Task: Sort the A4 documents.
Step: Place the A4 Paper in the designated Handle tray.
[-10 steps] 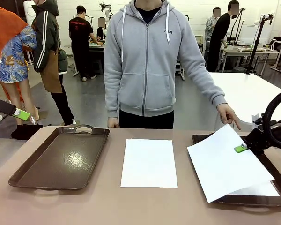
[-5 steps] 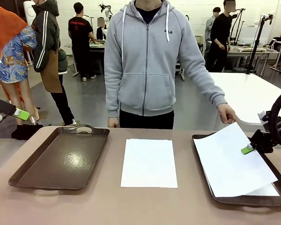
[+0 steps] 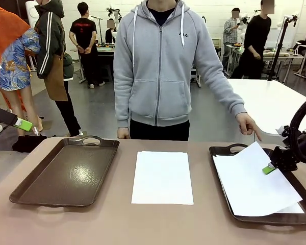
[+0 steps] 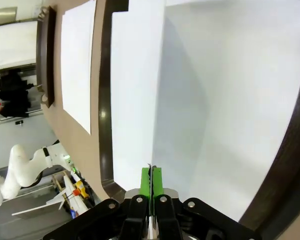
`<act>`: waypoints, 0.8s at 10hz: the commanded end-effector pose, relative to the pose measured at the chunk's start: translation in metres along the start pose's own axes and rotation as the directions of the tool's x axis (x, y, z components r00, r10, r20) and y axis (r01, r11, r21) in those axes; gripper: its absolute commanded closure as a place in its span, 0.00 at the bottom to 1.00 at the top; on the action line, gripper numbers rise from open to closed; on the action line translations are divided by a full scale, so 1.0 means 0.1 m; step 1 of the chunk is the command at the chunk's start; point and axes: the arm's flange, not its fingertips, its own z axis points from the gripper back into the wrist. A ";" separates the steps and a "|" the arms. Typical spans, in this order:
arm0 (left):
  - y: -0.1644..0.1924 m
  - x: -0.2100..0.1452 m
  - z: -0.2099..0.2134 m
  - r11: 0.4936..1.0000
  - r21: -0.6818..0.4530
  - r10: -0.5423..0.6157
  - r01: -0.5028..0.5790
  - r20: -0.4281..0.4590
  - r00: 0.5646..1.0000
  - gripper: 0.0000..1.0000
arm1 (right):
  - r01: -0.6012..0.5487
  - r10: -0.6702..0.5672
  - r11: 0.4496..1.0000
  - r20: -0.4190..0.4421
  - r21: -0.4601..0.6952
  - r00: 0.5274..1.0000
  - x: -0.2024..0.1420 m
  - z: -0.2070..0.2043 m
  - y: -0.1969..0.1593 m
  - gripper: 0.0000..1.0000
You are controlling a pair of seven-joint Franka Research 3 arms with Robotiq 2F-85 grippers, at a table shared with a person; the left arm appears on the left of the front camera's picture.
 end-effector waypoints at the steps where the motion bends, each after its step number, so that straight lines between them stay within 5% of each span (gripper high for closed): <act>1: 0.02 -0.01 -0.01 1.000 -0.011 -0.009 0.009 0.010 1.000 0.00 | 0.035 -0.034 0.998 0.021 -0.059 0.999 0.00 0.05 -0.03 0.99; 8: 0.02 -0.01 -0.01 1.000 -0.011 -0.009 0.009 0.010 1.000 0.00 | 0.080 -0.077 0.990 0.034 -0.112 0.996 0.03 0.04 -0.14 0.99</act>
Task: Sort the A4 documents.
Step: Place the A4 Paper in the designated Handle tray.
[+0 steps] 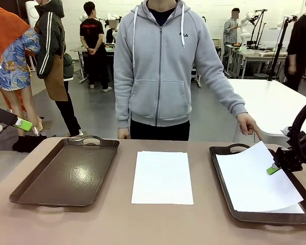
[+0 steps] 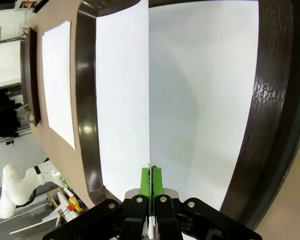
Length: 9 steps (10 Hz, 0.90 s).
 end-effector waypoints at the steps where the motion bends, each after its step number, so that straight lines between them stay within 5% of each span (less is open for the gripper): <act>1: 0.02 -0.01 -0.01 1.000 -0.011 -0.009 0.009 0.010 1.000 0.00 | 0.014 -0.016 0.999 -0.024 -0.047 1.000 0.02 -0.03 0.01 0.99; 9: 0.02 -0.01 -0.01 1.000 -0.011 -0.009 0.009 0.010 1.000 0.00 | 0.038 -0.033 0.989 0.038 -0.141 0.999 -0.06 0.18 0.08 0.25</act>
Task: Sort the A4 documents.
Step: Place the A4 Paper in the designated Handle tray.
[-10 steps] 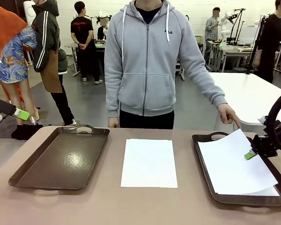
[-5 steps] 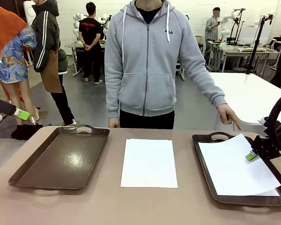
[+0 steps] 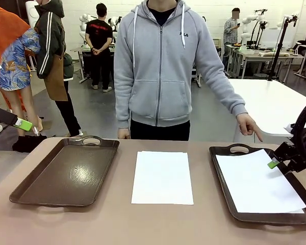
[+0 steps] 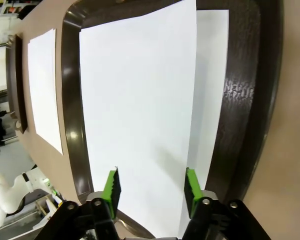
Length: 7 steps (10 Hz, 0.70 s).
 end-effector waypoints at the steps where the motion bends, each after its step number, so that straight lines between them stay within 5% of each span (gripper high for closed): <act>1: 0.02 -0.01 -0.01 1.000 -0.011 -0.009 0.009 0.010 1.000 0.00 | 0.033 -0.033 0.998 0.013 -0.061 0.999 -0.11 0.06 0.05 0.13; 2: 0.02 -0.01 -0.01 1.000 -0.011 -0.009 0.009 0.010 1.000 0.00 | 0.038 -0.036 0.997 0.020 -0.064 0.999 -0.14 0.08 0.06 0.25; 3: 0.02 -0.01 -0.01 1.000 -0.011 -0.009 0.009 0.010 1.000 0.00 | 0.040 -0.038 0.997 0.027 -0.062 0.999 -0.16 0.10 0.06 0.00; 4: 0.02 -0.01 -0.01 1.000 -0.011 -0.009 0.009 0.010 1.000 0.00 | 0.043 -0.042 0.997 0.030 -0.062 0.999 -0.17 0.11 0.07 0.07; 7: 0.02 -0.01 -0.01 1.000 -0.011 -0.009 0.009 0.010 1.000 0.00 | 0.019 -0.018 0.999 0.027 -0.032 0.999 -0.08 0.13 0.05 0.00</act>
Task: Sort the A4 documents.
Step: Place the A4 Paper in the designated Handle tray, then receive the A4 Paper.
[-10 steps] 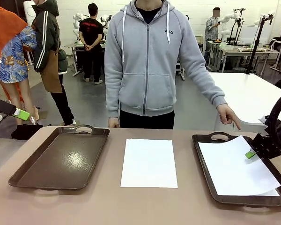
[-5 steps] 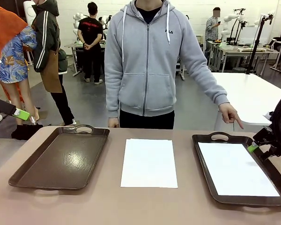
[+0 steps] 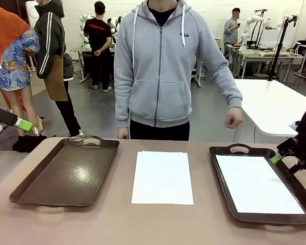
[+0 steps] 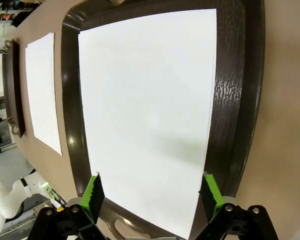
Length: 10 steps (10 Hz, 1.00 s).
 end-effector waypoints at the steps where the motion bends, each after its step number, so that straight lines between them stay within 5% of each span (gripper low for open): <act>1: 0.02 -0.01 -0.01 1.000 -0.011 -0.009 0.009 0.010 1.000 0.00 | 0.001 -0.001 1.000 0.002 -0.001 1.000 0.02 0.00 -0.01 0.00; 10: 0.02 -0.01 -0.01 1.000 -0.011 -0.009 0.009 0.010 1.000 0.00 | 0.001 -0.001 1.000 0.002 -0.001 1.000 0.02 0.00 -0.01 0.00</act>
